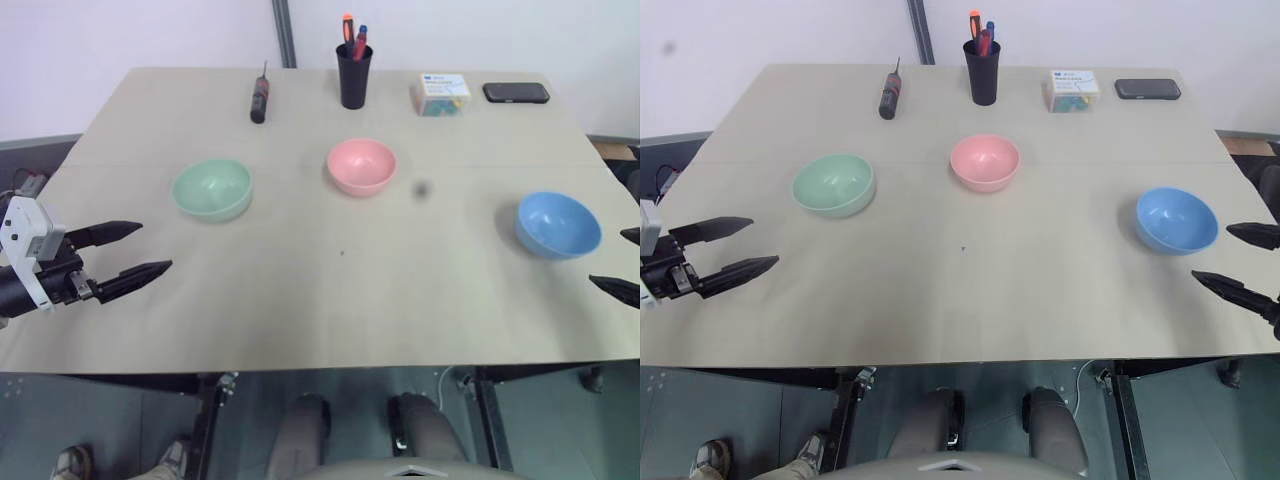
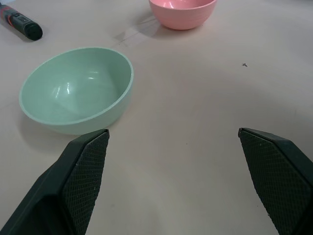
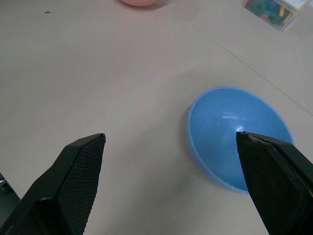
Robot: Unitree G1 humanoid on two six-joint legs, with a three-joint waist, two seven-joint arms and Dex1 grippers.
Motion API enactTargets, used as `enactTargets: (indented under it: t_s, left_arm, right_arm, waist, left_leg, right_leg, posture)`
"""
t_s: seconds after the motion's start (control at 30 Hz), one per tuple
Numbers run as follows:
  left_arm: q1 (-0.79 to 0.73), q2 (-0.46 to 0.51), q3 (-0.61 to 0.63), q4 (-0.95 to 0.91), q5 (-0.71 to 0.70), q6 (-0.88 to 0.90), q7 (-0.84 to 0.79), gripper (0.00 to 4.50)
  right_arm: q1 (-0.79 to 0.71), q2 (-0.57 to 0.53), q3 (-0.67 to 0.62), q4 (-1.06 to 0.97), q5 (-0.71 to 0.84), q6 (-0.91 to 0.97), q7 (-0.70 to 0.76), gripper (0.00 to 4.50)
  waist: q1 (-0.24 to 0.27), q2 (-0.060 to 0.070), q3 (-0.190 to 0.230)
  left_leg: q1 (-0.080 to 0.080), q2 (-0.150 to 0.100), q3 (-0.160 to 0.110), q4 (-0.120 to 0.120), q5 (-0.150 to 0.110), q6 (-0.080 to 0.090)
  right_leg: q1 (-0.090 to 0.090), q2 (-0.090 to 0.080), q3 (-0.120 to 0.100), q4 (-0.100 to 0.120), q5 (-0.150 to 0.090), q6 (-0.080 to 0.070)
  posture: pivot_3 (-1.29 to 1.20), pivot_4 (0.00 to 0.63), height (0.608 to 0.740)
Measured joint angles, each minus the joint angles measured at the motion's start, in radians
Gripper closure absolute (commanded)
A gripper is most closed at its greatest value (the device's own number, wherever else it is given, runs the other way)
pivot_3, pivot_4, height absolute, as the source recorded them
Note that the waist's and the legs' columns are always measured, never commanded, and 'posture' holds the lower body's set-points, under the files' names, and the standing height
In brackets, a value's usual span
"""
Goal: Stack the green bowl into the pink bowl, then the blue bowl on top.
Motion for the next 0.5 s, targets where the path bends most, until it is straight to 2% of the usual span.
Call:
enactTargets:
  t_s: [0.3,0.5]
  left_arm:
    - [-0.049,-0.018,-0.044,-0.059,-0.011,0.021,0.009,0.03]
    - [-0.044,-0.072,-0.080,-0.144,-0.015,0.048,0.047,0.03]
  right_arm:
    - [-0.060,0.000,0.061,0.012,-0.009,-0.010,-0.027,0.00]
    - [-0.137,0.032,0.150,0.008,-0.022,-0.011,-0.102,0.00]
  waist:
    - [0.000,0.000,0.000]
    - [-0.002,0.000,0.000]
  left_leg:
    - [0.000,0.000,0.000,0.000,0.000,0.000]
    - [-0.001,0.000,0.001,0.000,0.000,0.000]
  right_leg:
    - [0.000,0.000,0.001,0.001,0.000,0.000]
    - [-0.002,0.000,0.001,0.001,0.000,0.000]
  posture:
    - [0.00,0.150,0.740]
    - [0.00,0.150,0.740]
